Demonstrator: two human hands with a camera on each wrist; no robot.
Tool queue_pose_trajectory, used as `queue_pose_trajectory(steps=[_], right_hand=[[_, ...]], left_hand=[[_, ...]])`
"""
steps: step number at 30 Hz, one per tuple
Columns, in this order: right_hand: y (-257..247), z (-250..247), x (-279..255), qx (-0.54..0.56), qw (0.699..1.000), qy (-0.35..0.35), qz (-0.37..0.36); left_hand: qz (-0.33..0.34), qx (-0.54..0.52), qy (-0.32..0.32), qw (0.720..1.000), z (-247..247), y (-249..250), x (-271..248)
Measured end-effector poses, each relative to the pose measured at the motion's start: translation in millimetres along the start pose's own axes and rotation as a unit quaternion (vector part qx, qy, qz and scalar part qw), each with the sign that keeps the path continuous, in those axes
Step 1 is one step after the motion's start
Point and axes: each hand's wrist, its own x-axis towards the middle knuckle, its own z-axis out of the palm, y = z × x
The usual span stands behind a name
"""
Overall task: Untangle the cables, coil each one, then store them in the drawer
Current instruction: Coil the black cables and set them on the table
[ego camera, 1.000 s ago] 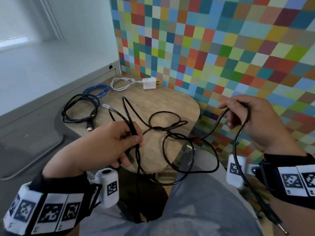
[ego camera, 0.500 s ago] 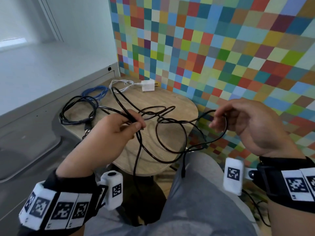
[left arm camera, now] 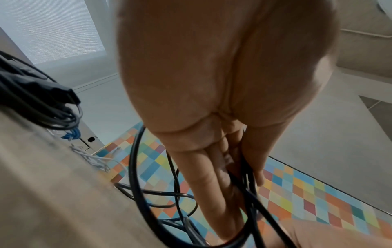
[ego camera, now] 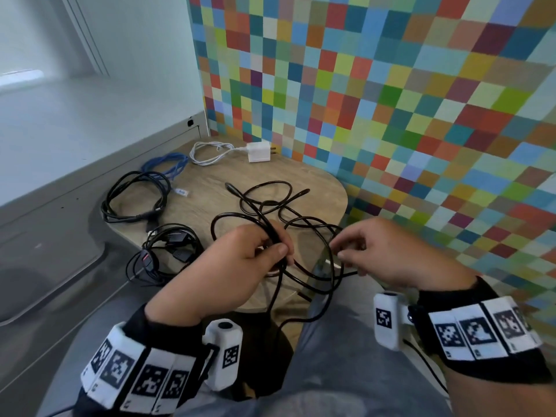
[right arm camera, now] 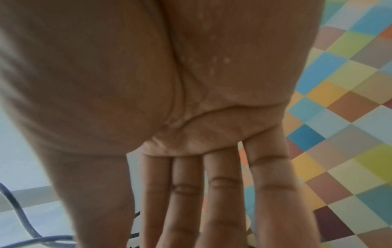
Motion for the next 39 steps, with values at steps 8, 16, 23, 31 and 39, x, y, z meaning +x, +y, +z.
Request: queue_pose_trajectory(steps=[8,16,23,31,39], right_hand=[[-9.9,1.4,21.5,0.03,0.991,0.126,-0.025],[-21.1,13.7,47.3,-0.031,0.997,0.063,-0.031],[-2.4,0.6,38.1,0.105,0.981,0.16,0.008],[17.4,-20.8,18.2,0.204,0.948,0.245,-0.007],[-1.2,-25.8,6.0,0.183,0.96,0.193,-0.087]], left_hand=[[-0.012,-0.015,-0.034,0.999,0.7,0.8,-1.9],[-0.009,0.09,-0.091,0.992,-1.3,16.6,-12.5],[0.038,0.201,-0.155,0.967,-10.1,45.4,-31.9],[0.02,0.182,-0.075,0.98,-43.2,55.9,-57.7],[0.032,-0.089,-0.118,0.989,-47.1,48.5,-52.9]])
